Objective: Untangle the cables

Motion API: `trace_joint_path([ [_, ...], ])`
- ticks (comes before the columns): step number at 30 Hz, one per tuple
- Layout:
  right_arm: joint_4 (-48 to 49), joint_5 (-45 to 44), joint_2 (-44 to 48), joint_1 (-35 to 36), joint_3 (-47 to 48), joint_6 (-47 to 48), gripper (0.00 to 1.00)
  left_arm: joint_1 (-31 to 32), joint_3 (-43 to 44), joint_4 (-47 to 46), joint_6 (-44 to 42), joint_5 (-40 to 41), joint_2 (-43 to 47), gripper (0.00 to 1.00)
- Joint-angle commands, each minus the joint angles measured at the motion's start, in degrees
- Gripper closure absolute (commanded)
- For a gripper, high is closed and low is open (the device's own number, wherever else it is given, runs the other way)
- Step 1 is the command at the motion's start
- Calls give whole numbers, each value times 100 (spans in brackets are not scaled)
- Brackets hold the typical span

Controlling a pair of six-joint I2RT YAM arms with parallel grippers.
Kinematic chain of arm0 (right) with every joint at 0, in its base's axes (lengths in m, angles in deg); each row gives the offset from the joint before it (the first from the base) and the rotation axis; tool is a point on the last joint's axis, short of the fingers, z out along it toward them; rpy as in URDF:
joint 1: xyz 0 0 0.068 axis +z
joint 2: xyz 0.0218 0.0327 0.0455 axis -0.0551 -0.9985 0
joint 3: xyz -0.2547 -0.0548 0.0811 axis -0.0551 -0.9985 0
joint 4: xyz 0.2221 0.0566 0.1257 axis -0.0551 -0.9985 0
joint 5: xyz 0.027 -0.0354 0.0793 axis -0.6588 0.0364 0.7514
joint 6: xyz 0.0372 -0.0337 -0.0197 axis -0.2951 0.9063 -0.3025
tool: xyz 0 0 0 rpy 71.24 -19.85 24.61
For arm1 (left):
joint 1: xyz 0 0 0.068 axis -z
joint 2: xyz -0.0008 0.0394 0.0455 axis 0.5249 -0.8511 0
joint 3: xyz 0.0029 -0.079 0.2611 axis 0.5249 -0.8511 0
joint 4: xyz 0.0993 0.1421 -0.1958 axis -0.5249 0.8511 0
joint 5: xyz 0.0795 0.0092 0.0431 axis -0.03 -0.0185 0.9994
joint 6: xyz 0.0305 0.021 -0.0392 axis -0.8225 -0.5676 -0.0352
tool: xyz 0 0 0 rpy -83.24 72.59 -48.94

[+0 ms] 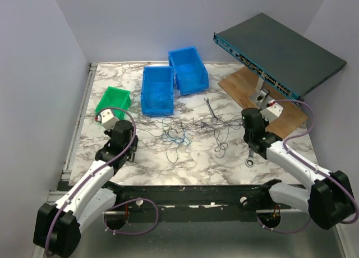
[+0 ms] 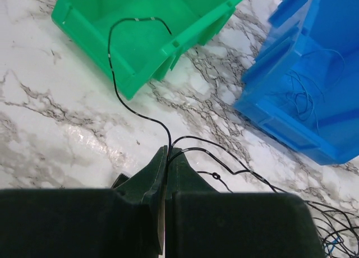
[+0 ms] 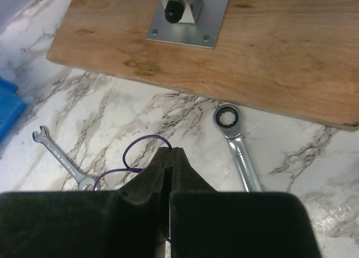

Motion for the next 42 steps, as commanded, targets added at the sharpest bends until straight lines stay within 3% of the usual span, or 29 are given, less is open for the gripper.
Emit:
trace_joint_path([
  [1,115,-370,529,14,-254,-264,99,-23,-231,-316,-216,79,387,100],
  [3,541,393,687,14,-374,311,99,-18,-428,-1055,-1012,-878,531,100],
  [6,1265,2030,803,9,-605,1140,98,-14,-595,-1610,-1494,-1877,672,100],
  [7,1423,2503,816,8,-665,1279,92,-14,-615,-1670,-1560,-2052,695,100],
  [8,1610,3099,833,14,-768,1449,78,-14,-614,-1699,-1590,-2189,710,100],
  [10,2076,4076,790,35,-971,1672,40,-15,-620,-1709,-1645,-2315,735,100],
  [11,2202,4307,726,62,-1017,1707,32,-15,-623,-1714,-1646,-2326,742,100],
  [13,2368,4722,532,183,-1012,1789,30,-14,-633,-1714,-1653,-2384,745,100],
  [18,2426,4657,-130,1148,-567,2302,30,-14,-604,-1769,-1667,-2637,710,86],
  [22,2331,4759,-919,1451,60,2395,27,6,-556,-1758,-1681,-2908,701,60],
  [24,2332,4682,-1286,1565,329,2415,21,38,-547,-1764,-1677,-2950,696,47],
  [26,2307,4385,-1648,1669,594,2378,3,46,-509,-1721,-1655,-2942,643,40],
  [29,2265,4206,-2252,1801,992,2449,2,61,-430,-1641,-1613,-2895,436,39],
  [38,2316,4526,-3705,2144,2058,2772,17,63,-143,-1595,-1524,-3226,-272,39],
  [40,2355,4369,-3888,2212,2186,2771,30,64,-172,-1716,-1515,-3368,-352,36],
  [42,2511,4123,-3917,2224,2147,2707,50,63,-142,-1787,-1535,-3523,-522,35],
])
